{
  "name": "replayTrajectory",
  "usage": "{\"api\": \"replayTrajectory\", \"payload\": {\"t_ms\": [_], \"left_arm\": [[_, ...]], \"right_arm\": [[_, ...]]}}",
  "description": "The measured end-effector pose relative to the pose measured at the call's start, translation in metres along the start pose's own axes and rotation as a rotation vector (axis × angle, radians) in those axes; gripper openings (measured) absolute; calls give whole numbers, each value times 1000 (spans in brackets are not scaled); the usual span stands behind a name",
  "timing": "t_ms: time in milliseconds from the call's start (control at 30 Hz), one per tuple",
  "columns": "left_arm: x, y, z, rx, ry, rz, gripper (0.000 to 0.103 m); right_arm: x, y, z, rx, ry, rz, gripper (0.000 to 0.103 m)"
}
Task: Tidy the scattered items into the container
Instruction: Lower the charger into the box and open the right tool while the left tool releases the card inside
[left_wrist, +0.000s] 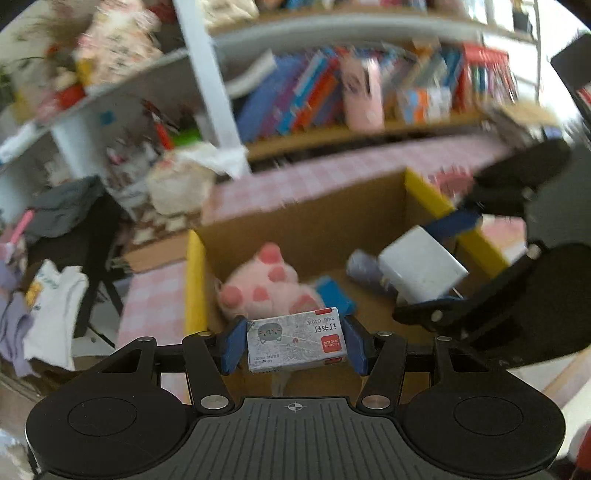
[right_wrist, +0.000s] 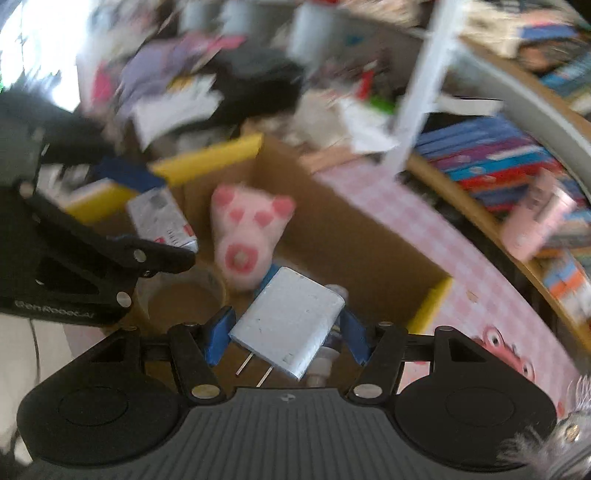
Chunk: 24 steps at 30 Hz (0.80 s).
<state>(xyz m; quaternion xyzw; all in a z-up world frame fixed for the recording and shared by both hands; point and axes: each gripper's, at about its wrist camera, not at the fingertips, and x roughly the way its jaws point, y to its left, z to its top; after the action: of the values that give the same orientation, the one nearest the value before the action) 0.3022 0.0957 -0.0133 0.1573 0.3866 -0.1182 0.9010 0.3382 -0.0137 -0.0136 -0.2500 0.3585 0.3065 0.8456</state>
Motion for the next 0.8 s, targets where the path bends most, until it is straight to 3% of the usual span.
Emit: {"api": "replayTrajectory", "payload": {"t_ms": [167, 333, 667, 800], "left_arm": [[28, 1, 2, 32, 112, -55, 55], [47, -1, 4, 49, 174, -85, 55], [55, -6, 9, 60, 184, -72, 57], [47, -7, 12, 56, 140, -23, 67]], "right_arm": [[29, 3, 2, -155, 94, 76, 61], [46, 7, 2, -237, 142, 107, 61], [50, -2, 4, -227, 131, 109, 61], [40, -6, 2, -202, 93, 84, 63]]}}
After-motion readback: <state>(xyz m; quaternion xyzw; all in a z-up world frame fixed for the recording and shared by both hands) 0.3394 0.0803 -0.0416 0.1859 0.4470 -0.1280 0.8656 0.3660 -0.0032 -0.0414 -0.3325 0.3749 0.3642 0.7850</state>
